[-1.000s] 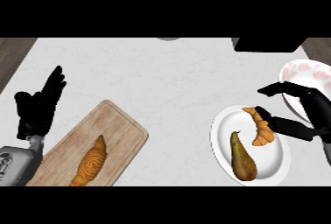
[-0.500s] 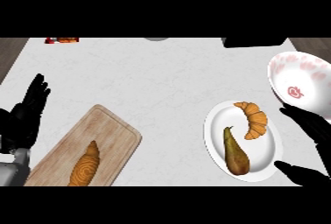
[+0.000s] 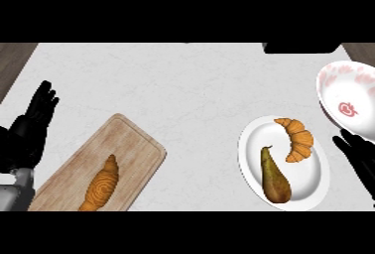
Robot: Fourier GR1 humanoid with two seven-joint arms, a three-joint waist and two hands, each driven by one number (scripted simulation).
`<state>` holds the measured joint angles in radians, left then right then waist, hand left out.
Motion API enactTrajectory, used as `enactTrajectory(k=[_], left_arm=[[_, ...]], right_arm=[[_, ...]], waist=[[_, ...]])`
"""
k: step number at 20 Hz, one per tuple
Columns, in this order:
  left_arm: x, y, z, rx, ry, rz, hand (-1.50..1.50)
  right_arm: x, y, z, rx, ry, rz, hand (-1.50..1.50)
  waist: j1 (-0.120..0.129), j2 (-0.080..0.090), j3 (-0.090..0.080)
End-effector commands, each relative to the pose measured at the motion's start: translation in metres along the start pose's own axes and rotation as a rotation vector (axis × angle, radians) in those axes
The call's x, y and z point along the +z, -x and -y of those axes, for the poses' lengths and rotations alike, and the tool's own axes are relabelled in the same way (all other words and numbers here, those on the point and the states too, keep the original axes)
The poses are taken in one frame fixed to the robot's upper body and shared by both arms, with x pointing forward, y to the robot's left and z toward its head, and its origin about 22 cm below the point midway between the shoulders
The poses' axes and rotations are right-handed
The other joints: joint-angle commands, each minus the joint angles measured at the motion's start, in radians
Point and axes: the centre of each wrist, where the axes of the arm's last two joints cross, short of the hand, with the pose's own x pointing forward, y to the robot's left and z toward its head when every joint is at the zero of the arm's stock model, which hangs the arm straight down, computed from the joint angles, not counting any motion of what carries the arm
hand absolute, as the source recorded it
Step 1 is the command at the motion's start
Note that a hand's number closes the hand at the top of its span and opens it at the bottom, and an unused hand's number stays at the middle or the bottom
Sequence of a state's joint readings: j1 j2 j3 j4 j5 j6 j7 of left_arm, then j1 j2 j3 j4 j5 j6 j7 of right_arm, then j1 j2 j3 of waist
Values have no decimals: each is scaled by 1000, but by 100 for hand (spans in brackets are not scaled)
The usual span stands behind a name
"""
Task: Pick the pear from the plate and place it in the bowl
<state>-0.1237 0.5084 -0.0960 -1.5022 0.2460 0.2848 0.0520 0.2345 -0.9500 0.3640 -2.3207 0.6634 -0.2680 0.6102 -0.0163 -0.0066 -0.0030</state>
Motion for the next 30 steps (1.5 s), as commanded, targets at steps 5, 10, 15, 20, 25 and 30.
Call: enactTrajectory(k=[5, 10, 15, 20, 25, 30], left_arm=[[-12, -9, 11, 5, 40, 14, 0], [-12, -18, 14, 10, 60, 31, 0], [-1, -1, 17, 3, 31, 27, 0], [-14, -9, 7, 8, 37, 15, 0], [-10, -13, 11, 6, 31, 19, 0], [-2, -6, 3, -9, 20, 17, 0]], right_arm=[[-20, -44, 23, 180, -163, -66, -150], [-56, -51, 7, 278, -348, -160, -150], [-82, -57, -5, 305, -495, -198, -150], [-104, -59, -24, 325, -645, -217, -150], [-104, -57, -55, 403, -764, -280, -150], [-104, -50, -67, 491, -737, -284, -150]], waist=[[38, 11, -1], [63, 15, -1], [46, 11, 0], [34, 10, 1], [30, 7, 1], [28, 5, 2]])
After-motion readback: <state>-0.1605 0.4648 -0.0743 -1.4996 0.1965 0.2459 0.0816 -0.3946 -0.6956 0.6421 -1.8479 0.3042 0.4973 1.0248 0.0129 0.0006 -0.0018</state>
